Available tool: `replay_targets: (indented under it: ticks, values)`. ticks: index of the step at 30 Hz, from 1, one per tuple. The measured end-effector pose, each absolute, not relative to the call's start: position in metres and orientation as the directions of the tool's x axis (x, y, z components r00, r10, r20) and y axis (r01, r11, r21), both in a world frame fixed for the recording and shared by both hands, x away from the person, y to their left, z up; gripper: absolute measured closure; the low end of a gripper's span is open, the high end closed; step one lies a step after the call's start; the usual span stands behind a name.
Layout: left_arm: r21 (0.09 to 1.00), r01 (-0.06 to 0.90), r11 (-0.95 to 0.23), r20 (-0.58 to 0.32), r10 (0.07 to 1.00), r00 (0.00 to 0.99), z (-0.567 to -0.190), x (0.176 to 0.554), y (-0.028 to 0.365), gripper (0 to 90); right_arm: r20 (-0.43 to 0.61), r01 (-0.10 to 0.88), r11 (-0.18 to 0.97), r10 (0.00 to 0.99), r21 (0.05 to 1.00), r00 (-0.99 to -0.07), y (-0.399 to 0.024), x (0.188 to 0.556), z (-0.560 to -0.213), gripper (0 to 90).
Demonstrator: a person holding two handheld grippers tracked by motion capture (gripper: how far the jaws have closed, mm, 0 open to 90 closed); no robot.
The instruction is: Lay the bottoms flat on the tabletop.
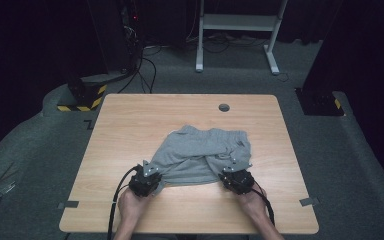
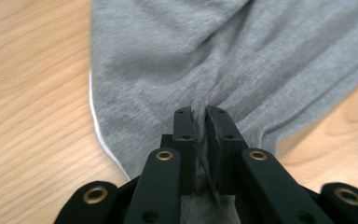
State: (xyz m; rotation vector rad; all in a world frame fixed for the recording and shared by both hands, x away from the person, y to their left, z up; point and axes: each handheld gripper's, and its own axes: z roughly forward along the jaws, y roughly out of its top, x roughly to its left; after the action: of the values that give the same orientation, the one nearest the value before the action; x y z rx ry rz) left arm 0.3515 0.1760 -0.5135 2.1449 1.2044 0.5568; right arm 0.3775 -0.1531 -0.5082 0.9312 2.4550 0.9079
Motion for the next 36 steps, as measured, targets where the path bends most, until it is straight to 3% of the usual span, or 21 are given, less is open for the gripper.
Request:
replay_targets:
  ticks: [6, 9, 13, 18, 21, 24, 27, 36]
  values:
    - [0.676, 0.571, -0.465, 0.093, 0.823, 0.56, -0.508, 0.344, 0.149, 65.2, -0.081, 0.455, 0.575, 0.675, 0.68, -0.733, -0.154, 0.377, -0.51, 84.8]
    - [0.686, 0.541, -0.487, 0.117, 0.807, 0.579, -0.504, 0.344, 0.133, 57.2, -0.059, 0.462, 0.566, 0.673, 0.682, -0.737, -0.154, 0.377, -0.512, 76.5]
    - [0.73, 0.5, -0.466, 0.079, 0.784, 0.616, -0.493, 0.346, 0.112, 50.5, -0.023, 0.475, 0.556, 0.666, 0.682, -0.745, -0.152, 0.377, -0.513, 66.0]
    - [0.679, 0.498, -0.54, 0.118, 0.749, 0.652, -0.503, 0.357, 0.088, 46.4, -0.064, 0.459, 0.578, 0.665, 0.675, -0.744, -0.15, 0.376, -0.513, 75.6]
    - [0.673, 0.508, -0.537, 0.097, 0.745, 0.66, -0.511, 0.363, 0.084, 48.6, -0.063, 0.46, 0.585, 0.661, 0.668, -0.748, -0.15, 0.378, -0.512, 82.6]
    - [0.676, 0.514, -0.529, 0.029, 0.715, 0.698, -0.512, 0.367, 0.086, 69.5, -0.074, 0.452, 0.592, 0.656, 0.667, -0.751, -0.149, 0.377, -0.511, 84.9]
    - [0.661, 0.503, -0.557, 0.045, 0.698, 0.714, -0.51, 0.366, 0.087, 86.0, -0.076, 0.443, 0.579, 0.66, 0.684, -0.747, -0.152, 0.377, -0.505, 85.7]
    - [0.698, 0.474, -0.537, 0.043, 0.692, 0.72, -0.507, 0.341, 0.109, 87.4, -0.111, 0.461, 0.488, 0.767, 0.741, -0.633, -0.198, 0.392, -0.476, 86.0]
